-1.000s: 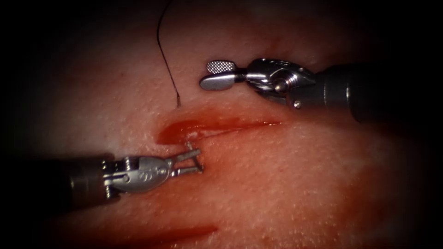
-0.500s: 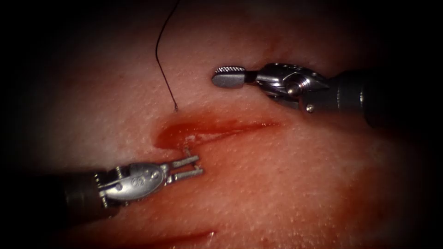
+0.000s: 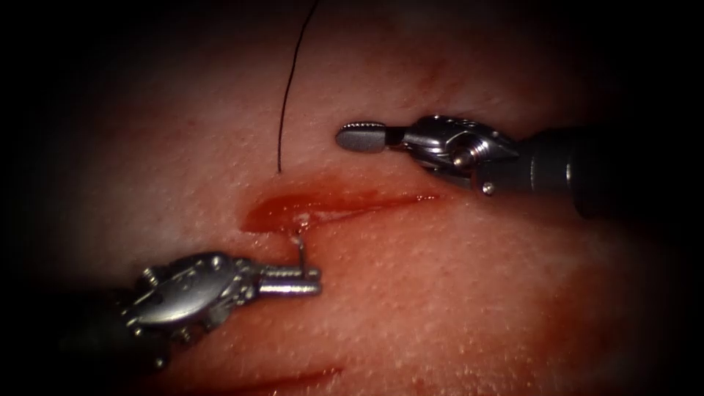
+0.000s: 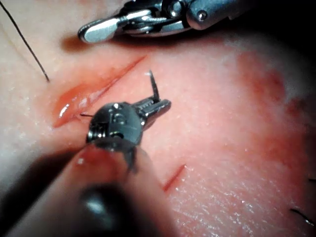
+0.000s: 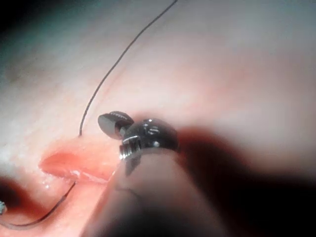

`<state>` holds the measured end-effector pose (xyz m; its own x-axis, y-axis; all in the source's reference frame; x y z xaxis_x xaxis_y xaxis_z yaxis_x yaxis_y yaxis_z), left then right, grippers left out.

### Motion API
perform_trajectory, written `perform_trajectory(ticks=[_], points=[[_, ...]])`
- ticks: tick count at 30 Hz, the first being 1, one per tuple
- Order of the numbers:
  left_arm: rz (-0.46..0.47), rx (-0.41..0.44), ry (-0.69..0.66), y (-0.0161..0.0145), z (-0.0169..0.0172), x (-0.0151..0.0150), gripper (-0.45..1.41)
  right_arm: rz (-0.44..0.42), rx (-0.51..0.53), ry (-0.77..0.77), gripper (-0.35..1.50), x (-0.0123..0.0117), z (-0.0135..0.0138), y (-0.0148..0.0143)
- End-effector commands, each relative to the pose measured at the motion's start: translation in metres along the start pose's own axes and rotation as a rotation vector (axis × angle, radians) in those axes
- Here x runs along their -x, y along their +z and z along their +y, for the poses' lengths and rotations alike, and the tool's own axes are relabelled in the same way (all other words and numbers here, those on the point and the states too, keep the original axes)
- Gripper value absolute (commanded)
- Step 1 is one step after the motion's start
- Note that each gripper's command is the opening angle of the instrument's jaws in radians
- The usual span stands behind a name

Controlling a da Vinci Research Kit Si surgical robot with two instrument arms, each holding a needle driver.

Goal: Wound Closure
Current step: Pull needle the rest of the way through with left gripper

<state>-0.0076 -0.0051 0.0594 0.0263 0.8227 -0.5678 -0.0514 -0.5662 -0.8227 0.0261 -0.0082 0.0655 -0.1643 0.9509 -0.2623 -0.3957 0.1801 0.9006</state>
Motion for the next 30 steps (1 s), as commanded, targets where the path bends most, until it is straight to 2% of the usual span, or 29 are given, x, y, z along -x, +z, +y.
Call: perform_trajectory(ticks=[1, 4, 7, 10, 11, 15, 18, 19, 26, 30], points=[[0.021, 0.029, -0.016, 0.0004, 0.0000, -0.0001, -0.45, 0.002, -0.002, -0.001, -0.20, 0.0001, 0.0003, 0.0008], [0.035, 0.079, -0.026, 0.0002, 0.0008, -0.0008, -0.45, -0.001, -0.001, -0.004, -0.20, 0.0004, 0.0003, 0.0008], [0.039, 0.081, -0.009, -0.0001, 0.0019, -0.0016, -0.45, -0.006, -0.004, -0.006, -0.20, 0.0005, 0.0002, 0.0006], [0.043, 0.071, 0.151, -0.0006, 0.0035, -0.0025, -0.45, -0.008, -0.007, -0.007, -0.26, 0.0006, 0.0002, 0.0002], [0.021, 0.045, 0.270, -0.0007, 0.0043, -0.0030, -0.45, -0.012, -0.007, -0.008, -0.30, 0.0006, 0.0003, 0.0000], [-0.030, -0.012, 0.513, -0.0006, 0.0061, -0.0055, -0.45, -0.018, -0.010, 0.023, -0.35, 0.0010, 0.0004, -0.0003], [-0.084, -0.113, 0.706, -0.0005, 0.0067, -0.0080, -0.45, -0.023, -0.007, 0.042, -0.35, 0.0014, 0.0004, -0.0003], [-0.141, -0.199, 0.812, -0.0005, 0.0068, -0.0093, -0.45, -0.025, -0.006, 0.057, -0.35, 0.0016, 0.0004, -0.0003], [-0.228, -0.325, 0.974, -0.0006, 0.0054, -0.0138, -0.45, -0.030, -0.004, 0.058, -0.35, 0.0020, 0.0004, -0.0003], [-0.243, -0.357, 1.052, -0.0008, 0.0037, -0.0159, -0.45, -0.035, -0.005, 0.071, -0.35, 0.0020, 0.0003, -0.0004]])
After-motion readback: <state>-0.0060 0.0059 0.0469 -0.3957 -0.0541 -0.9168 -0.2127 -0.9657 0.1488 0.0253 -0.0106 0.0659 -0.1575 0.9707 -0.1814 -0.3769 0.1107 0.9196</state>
